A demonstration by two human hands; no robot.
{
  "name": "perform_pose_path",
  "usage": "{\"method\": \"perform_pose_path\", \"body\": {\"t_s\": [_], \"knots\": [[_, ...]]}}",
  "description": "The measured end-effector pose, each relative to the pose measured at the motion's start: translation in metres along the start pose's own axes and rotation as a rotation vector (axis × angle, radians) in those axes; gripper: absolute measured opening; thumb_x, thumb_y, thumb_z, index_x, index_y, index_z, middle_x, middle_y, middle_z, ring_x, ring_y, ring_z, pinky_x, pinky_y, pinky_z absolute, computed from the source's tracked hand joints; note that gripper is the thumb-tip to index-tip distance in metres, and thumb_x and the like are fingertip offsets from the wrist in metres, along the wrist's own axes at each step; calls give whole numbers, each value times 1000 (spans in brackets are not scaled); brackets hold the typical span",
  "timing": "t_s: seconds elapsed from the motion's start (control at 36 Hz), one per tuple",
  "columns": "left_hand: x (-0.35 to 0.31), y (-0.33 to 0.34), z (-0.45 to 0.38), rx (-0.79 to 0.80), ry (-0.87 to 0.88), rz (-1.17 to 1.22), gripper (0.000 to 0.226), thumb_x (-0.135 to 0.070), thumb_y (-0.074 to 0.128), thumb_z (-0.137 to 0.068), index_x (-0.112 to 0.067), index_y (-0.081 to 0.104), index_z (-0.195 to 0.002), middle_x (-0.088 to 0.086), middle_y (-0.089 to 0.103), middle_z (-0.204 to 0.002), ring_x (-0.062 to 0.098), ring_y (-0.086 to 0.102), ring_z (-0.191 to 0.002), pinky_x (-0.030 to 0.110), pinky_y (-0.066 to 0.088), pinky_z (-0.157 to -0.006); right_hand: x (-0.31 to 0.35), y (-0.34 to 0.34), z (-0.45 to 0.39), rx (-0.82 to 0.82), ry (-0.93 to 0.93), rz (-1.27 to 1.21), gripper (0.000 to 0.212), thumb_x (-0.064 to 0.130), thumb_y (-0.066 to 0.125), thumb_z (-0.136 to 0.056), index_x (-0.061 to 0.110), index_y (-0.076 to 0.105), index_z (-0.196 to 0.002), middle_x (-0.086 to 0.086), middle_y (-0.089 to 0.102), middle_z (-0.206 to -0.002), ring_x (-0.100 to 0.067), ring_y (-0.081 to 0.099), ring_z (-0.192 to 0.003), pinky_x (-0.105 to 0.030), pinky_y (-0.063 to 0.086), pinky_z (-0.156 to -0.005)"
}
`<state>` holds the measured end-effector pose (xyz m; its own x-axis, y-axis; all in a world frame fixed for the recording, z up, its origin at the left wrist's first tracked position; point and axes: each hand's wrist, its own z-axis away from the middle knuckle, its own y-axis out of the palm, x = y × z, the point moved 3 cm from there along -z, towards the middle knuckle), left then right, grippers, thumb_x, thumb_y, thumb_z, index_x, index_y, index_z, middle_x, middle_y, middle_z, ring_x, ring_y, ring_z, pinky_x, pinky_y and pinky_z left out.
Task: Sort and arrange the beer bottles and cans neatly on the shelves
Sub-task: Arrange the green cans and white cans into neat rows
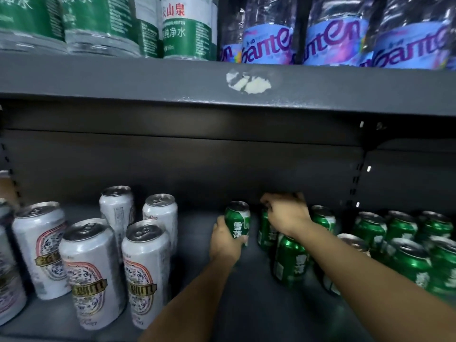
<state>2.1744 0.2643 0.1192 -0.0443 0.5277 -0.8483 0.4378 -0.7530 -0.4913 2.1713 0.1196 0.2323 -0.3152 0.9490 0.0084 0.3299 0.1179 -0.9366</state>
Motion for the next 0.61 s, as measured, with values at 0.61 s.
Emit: {"method": "perform_pose_path", "body": {"t_s": [0.61], "knots": [[-10, -11, 118, -142, 39, -188, 44, -32, 59, -94, -17, 45, -133, 6, 46, -131, 25, 46, -123, 38, 45, -94, -16, -17, 100, -245, -116, -187, 36, 30, 44, -98, 23, 49, -133, 2, 60, -123, -21, 50, -115, -36, 30, -93]]}}
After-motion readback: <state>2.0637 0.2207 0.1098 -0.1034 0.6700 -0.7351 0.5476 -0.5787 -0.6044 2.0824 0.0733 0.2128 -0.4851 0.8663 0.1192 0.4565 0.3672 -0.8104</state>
